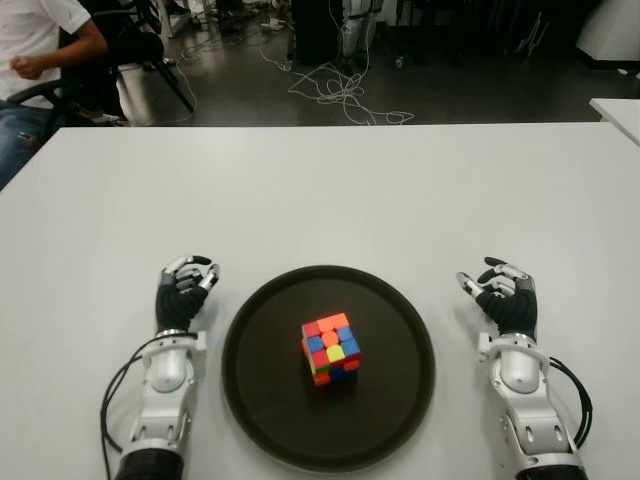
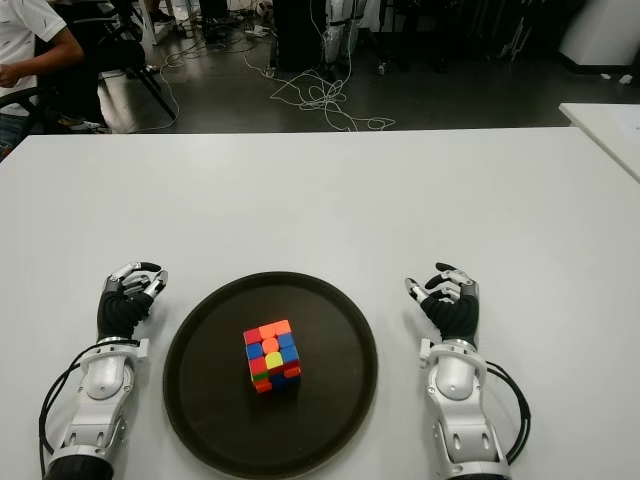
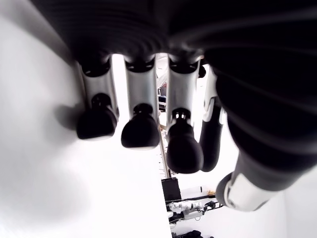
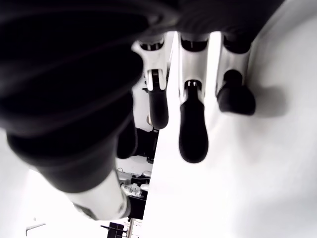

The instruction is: Pick up the Rubik's Cube and put it in the plate

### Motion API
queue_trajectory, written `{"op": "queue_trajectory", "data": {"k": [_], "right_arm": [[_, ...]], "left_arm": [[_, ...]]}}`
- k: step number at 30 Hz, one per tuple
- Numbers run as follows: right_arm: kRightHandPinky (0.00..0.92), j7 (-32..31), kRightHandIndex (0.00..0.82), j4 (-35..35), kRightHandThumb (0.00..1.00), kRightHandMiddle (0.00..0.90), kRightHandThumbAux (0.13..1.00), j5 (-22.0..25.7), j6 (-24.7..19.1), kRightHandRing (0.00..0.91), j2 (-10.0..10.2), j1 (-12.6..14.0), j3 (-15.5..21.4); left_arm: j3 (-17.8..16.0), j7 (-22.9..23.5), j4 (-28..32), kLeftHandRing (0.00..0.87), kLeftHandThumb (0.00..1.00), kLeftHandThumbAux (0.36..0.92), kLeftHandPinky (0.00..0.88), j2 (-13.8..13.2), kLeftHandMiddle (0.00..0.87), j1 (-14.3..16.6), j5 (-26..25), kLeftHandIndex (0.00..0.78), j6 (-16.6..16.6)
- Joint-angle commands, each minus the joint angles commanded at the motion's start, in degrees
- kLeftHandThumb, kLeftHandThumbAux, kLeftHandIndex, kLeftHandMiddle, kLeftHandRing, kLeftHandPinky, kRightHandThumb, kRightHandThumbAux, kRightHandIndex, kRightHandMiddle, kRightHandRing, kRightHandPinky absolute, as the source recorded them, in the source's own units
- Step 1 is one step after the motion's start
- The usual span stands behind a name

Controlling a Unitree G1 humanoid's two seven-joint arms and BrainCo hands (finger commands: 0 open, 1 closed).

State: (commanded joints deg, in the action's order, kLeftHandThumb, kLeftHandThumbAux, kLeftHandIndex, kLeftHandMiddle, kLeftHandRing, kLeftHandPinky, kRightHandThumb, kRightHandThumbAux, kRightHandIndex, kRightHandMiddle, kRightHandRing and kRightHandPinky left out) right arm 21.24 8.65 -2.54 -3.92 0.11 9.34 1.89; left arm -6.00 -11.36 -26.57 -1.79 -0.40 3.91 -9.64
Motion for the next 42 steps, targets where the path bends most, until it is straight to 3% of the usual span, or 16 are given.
{"op": "queue_trajectory", "data": {"k": [42], "right_arm": [[0.823, -1.7, 0.718, 1.8, 0.291, 0.811, 0.846, -1.6, 8.9, 0.827, -0.7, 3.0, 0.3]], "left_arm": [[-0.2, 0.6, 2.2, 0.831, 0.707, 0.705, 0.821, 0.4, 0.814, -1.2, -1.4, 0.444, 0.9]]}}
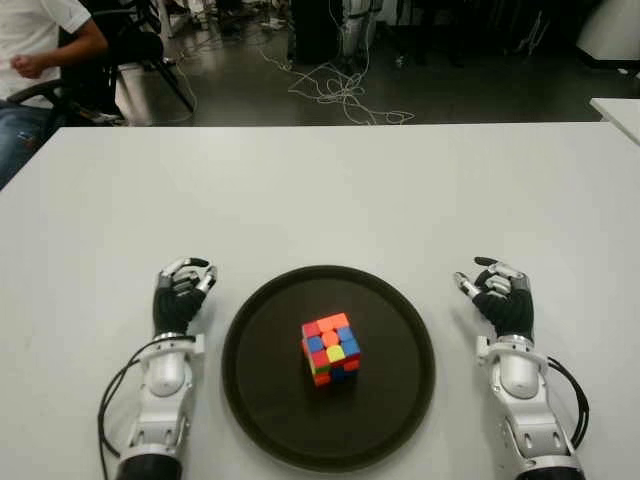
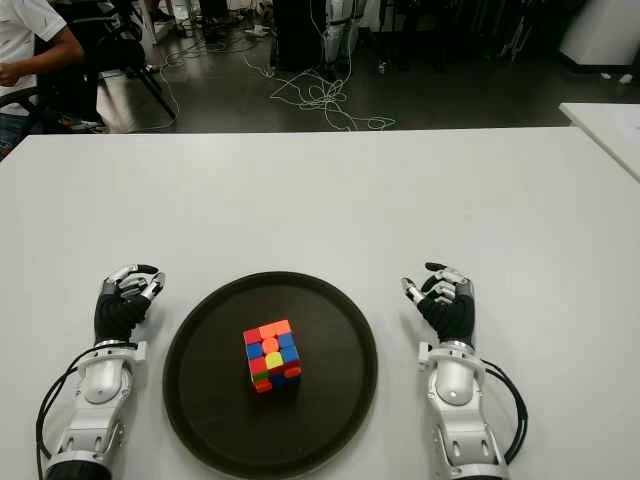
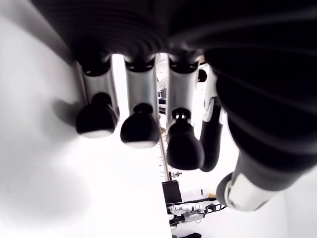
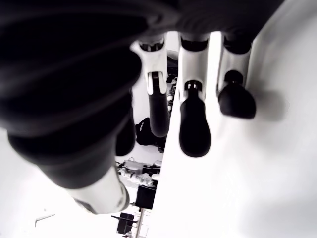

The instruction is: Pick up the Rubik's Cube and put it in the plate

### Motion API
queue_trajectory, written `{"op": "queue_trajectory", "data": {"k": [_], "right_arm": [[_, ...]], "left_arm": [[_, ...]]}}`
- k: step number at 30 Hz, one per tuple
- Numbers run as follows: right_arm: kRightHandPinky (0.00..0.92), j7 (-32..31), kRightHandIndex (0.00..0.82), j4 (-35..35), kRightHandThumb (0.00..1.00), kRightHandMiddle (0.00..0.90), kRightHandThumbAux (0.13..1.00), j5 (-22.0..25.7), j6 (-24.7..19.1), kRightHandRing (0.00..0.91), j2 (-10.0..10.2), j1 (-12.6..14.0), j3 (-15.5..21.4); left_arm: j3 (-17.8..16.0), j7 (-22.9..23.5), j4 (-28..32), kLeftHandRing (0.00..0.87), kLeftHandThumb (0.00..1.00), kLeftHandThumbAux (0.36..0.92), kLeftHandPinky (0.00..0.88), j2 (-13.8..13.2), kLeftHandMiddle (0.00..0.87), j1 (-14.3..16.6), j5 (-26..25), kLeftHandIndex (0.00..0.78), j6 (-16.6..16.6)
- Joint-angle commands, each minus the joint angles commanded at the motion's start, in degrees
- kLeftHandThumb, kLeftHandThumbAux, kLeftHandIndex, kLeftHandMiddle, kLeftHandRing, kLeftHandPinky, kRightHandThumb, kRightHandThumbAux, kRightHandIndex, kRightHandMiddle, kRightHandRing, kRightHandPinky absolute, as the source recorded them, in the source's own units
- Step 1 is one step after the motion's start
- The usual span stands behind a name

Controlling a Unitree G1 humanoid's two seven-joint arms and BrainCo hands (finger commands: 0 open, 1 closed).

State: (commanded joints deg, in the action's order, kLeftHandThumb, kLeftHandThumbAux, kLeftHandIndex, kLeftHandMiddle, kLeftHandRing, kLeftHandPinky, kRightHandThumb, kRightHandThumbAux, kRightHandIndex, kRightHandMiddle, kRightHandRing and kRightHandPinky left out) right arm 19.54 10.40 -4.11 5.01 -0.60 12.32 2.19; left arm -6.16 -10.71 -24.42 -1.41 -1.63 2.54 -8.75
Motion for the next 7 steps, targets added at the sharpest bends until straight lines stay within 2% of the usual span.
{"op": "queue_trajectory", "data": {"k": [7], "right_arm": [[0.822, 0.3, 0.708, 1.2, 0.282, 0.808, 0.844, 0.2, 2.8, 0.825, 0.5, -0.1, 0.3]], "left_arm": [[-0.2, 0.4, 0.3, 0.831, 0.708, 0.705, 0.818, -0.1, 0.814, 0.0, -0.2, 0.444, 0.1]]}}
